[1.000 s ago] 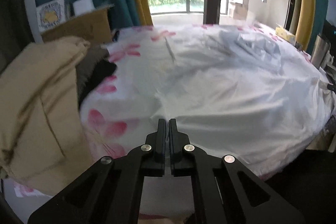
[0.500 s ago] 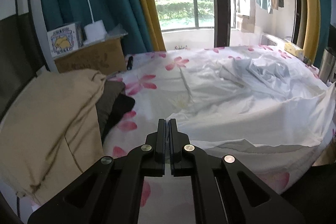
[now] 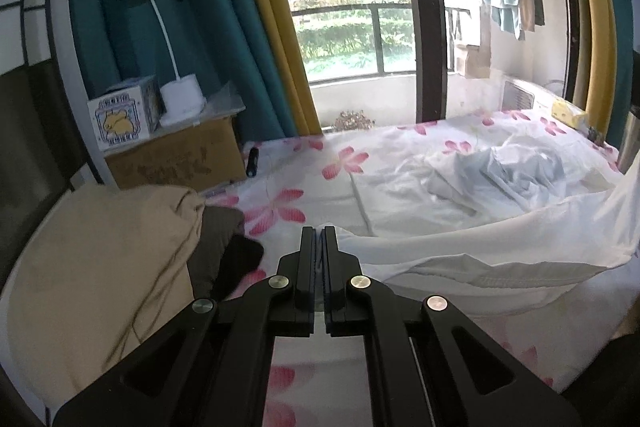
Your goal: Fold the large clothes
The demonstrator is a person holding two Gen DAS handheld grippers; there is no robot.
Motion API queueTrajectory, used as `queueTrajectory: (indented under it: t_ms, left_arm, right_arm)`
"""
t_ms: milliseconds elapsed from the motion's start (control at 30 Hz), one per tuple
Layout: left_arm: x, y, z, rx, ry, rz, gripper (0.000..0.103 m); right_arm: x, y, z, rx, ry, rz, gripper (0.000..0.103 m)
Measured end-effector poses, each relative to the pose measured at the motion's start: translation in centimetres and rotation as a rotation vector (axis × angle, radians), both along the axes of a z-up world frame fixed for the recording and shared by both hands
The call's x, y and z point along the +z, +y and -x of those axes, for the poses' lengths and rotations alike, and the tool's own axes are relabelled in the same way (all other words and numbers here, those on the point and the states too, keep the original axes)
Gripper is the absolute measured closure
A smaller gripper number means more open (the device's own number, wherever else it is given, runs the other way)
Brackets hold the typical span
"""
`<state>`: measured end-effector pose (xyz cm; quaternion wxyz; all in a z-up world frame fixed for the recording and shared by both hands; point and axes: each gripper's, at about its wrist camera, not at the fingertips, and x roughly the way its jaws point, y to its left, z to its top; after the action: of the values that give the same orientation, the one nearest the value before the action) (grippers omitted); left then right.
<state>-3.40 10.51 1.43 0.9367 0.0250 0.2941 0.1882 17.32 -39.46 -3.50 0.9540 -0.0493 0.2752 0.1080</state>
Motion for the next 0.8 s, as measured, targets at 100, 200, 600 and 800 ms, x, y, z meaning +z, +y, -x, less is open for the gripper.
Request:
queueTrajectory:
  t_ms: [100, 200, 600, 800]
  left_arm:
    - [-0.1, 0.4, -1.6, 0.002, 0.001, -0.010, 0.100]
    - [0.0, 0.8, -2.9, 0.004, -0.005, -0.016, 0.100]
    - [0.2, 3.1, -7.9, 0.027, -0.045, 0.031, 0.100]
    - [0.0, 4.6, -10.9, 0.019, -0.054, 0.056, 0.100]
  right_arm:
    - [0.5, 0.3, -1.0, 0.004, -0.010, 0.000, 0.099]
    - [1.0, 0.8, -2.1, 0.010, -0.028, 0.006, 0.099]
    - [2.8, 3.0, -6.5, 0.047, -0.074, 0.049, 0.099]
    - [3.2, 4.3, -9.7, 0.052, -0.096, 0.047, 0.099]
